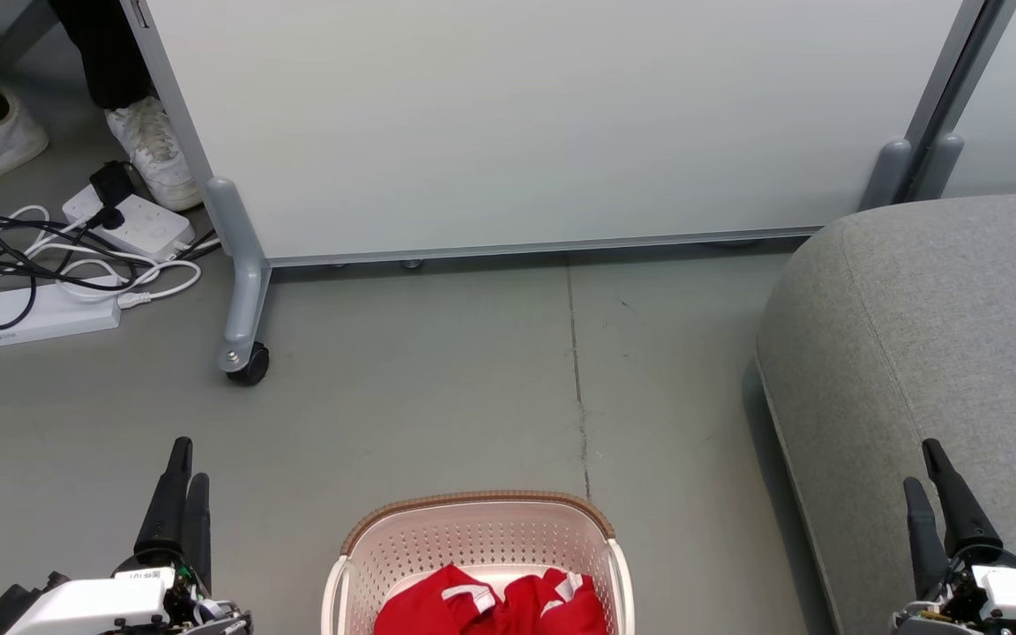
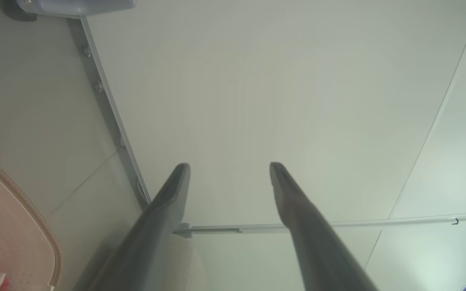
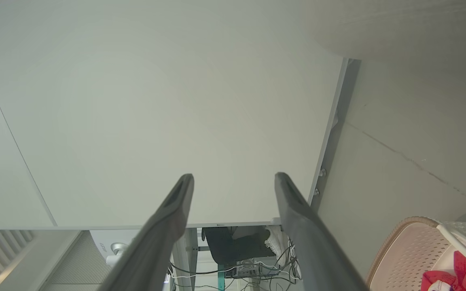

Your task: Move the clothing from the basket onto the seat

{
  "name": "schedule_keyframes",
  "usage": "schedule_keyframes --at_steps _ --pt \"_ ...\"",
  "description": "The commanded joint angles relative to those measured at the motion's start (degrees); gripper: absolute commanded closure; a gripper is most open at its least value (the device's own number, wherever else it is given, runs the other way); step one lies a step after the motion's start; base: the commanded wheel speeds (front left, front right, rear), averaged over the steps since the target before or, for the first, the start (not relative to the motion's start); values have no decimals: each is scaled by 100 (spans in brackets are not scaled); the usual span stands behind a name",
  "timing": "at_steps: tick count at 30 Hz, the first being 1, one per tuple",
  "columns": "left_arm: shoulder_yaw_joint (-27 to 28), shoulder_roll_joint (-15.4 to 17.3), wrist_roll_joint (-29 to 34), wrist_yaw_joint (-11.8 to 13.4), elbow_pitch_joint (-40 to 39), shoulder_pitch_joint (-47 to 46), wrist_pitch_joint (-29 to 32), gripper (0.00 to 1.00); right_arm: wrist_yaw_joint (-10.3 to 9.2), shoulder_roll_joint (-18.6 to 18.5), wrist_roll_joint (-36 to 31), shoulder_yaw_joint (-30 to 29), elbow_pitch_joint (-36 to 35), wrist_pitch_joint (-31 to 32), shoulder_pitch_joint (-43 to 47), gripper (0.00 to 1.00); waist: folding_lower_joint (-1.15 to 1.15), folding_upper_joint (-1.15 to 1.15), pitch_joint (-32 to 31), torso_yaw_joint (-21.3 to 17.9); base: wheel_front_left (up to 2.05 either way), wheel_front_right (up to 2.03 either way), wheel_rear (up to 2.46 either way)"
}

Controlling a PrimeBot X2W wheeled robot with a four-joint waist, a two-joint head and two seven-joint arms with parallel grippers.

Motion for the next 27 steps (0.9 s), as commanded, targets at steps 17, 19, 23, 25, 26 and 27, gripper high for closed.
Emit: schedule_keyframes --at_steps 17,19,23,25,26,27 --pt "163 79 823 -28 -387 -28 -574 0 16 -79 -1539 -392 -330 -537 -404 0 0 0 -56 32 0 0 0" --pt "222 81 970 -30 -424 -27 -619 0 17 -82 -1760 -418 -398 -578 -431 0 0 0 -61 44 0 0 0" --pt "263 82 1329 -32 -572 -29 -710 0 18 -87 -2288 -332 -644 -661 -492 0 0 0 -68 66 0 0 0" --pt "231 84 1480 -32 -632 -18 -753 0 19 -89 -2600 -270 -780 -699 -507 0 0 0 -67 76 0 0 0" --pt "197 85 1575 -33 -644 -9 -774 0 19 -91 -2772 -249 -844 -720 -512 0 0 0 -67 79 0 0 0" --pt "177 85 1682 -34 -673 -9 -795 0 19 -92 -2976 -220 -904 -739 -512 0 0 0 -66 84 0 0 0"
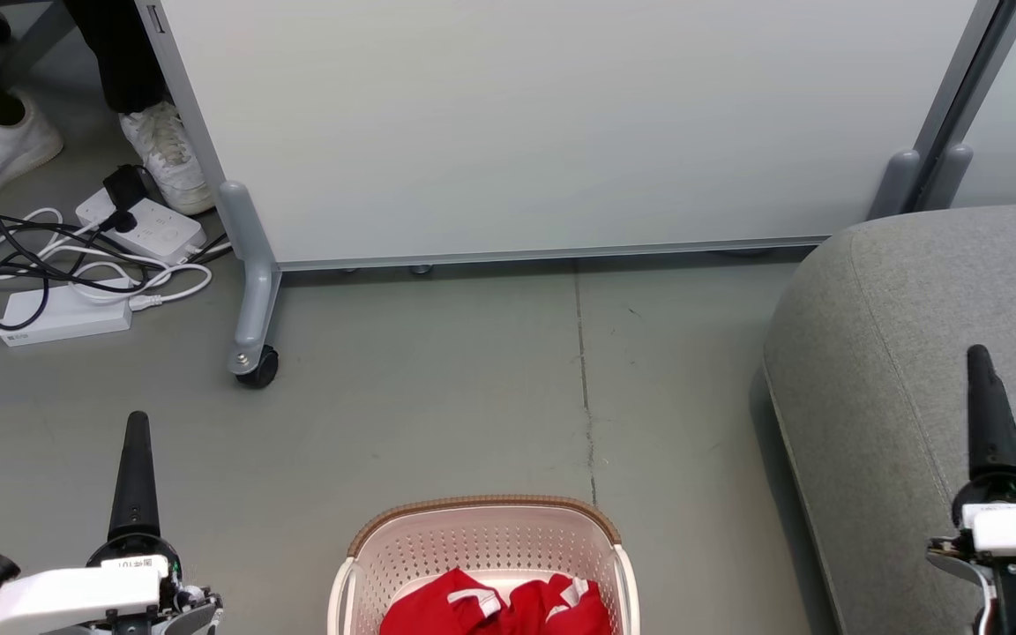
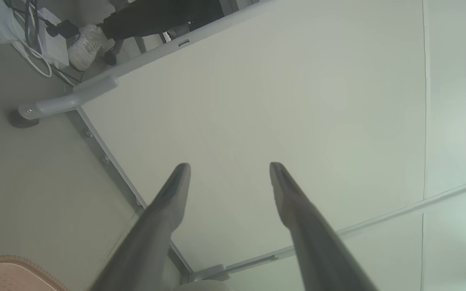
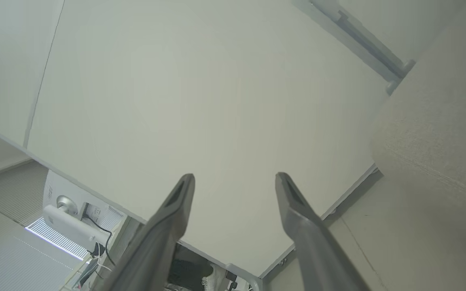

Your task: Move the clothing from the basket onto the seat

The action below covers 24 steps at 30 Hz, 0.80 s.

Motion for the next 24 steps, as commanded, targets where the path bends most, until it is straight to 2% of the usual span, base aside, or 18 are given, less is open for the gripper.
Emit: schedule_keyframes --at_steps 1,6,7,12,18,24 --pt "-14 43 208 -29 -140 -77 -50 0 18 -56 -363 56 -166 -59 -116 0 0 0 -1 6 0 0 0" --pt "-144 45 887 -31 -324 -33 -153 0 20 -62 -1184 217 -335 -155 -140 0 0 0 -3 15 0 0 0" --pt "-233 47 1290 -32 -379 -8 -191 0 21 -63 -1477 274 -411 -191 -154 0 0 0 -3 16 0 0 0" --pt "-424 51 2246 6 -548 16 -291 0 22 -73 -2118 382 -559 -279 -141 0 0 0 1 17 0 0 0" --pt "-600 54 3075 538 -970 9 -395 0 24 -125 -2803 492 -692 -375 -161 0 0 0 8 -1 0 0 0" --pt "-1058 56 3997 997 -1190 48 -496 0 26 -100 -3317 490 -669 -466 -106 0 0 0 13 -16 0 0 0"
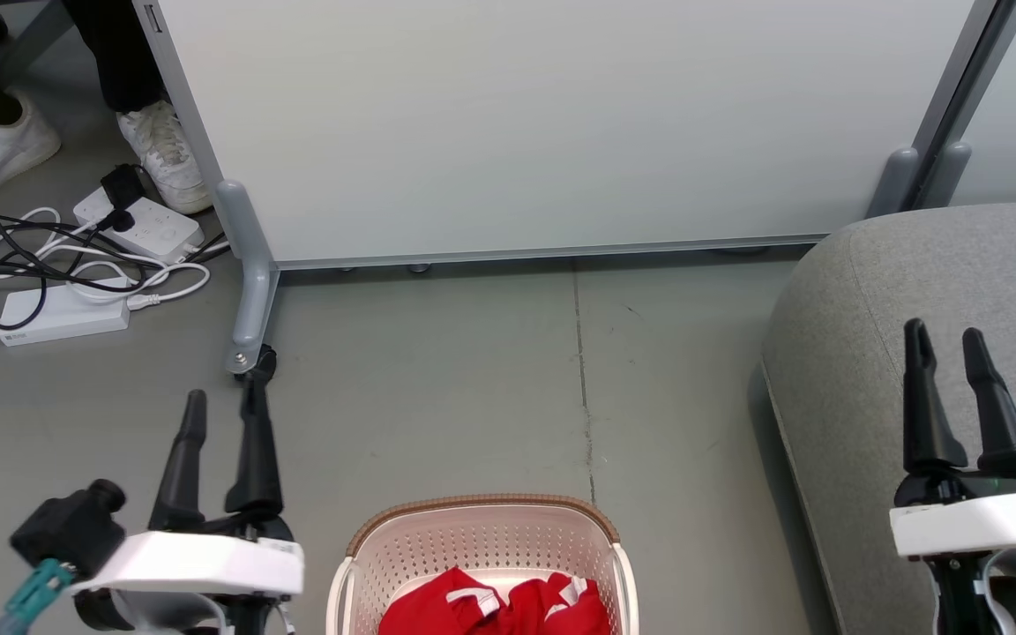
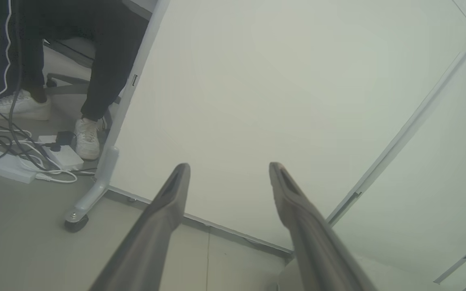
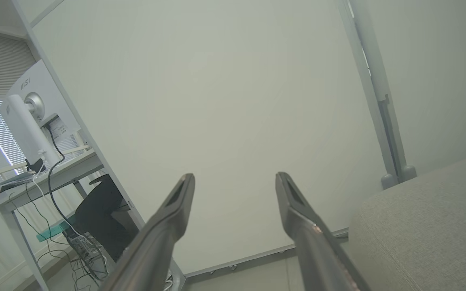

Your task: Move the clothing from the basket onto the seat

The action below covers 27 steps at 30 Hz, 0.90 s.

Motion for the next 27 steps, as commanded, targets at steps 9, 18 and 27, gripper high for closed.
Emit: schedule_keyframes --at_steps 9,18,27 --pt "-638 55 1328 411 105 0 -179 0 27 -178 -1105 374 239 -186 9 0 0 0 -19 6 0 0 0" --pt "-1106 242 1958 860 317 5 -310 0 26 -164 -1518 541 518 -305 68 0 0 0 -43 7 0 0 0" --pt "-1342 289 2206 1038 578 44 -429 0 28 -93 -1879 462 986 -418 124 0 0 0 -71 -2 0 0 0"
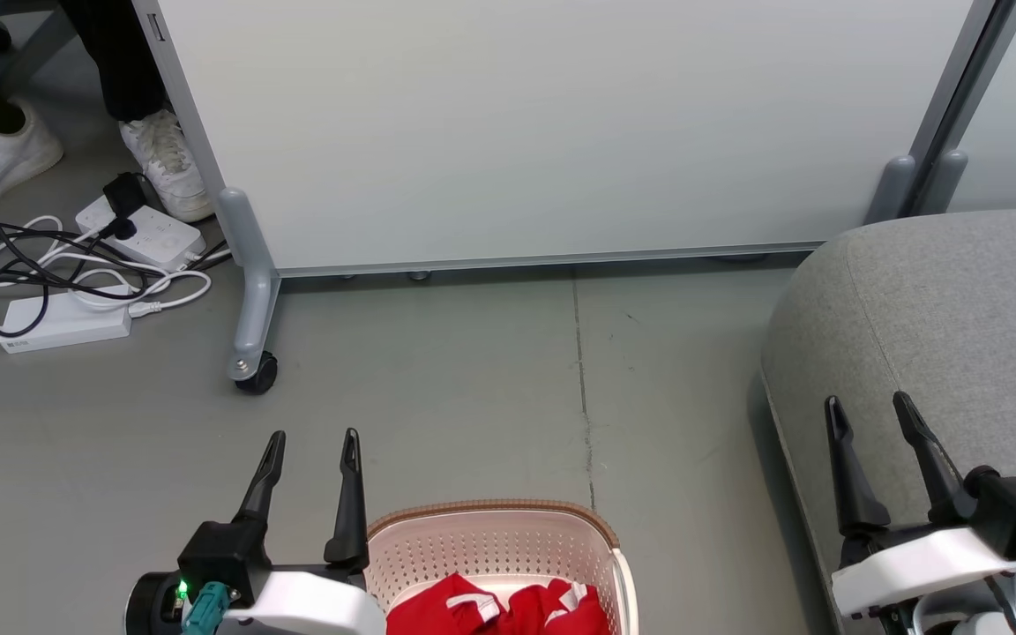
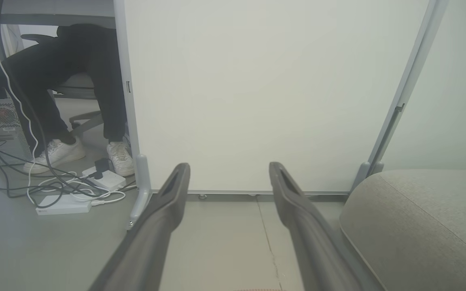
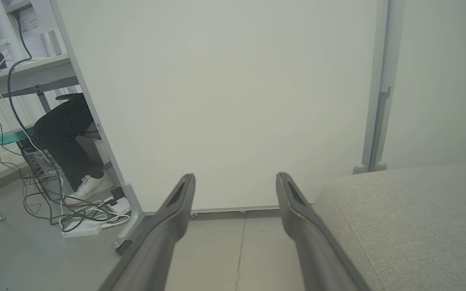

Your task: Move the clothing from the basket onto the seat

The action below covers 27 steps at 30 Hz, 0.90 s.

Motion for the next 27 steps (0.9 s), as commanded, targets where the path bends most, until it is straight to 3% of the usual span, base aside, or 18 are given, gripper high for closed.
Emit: schedule_keyframes --at_steps 1,27 --pt "-2 31 107 2 -11 -5 -34 0 20 -12 -119 -1 25 -58 -25 0 0 0 -3 2 0 0 0" --pt "171 -187 1193 -316 253 114 -360 0 25 -26 -1282 -22 426 -351 -186 0 0 0 -34 24 0 0 0"
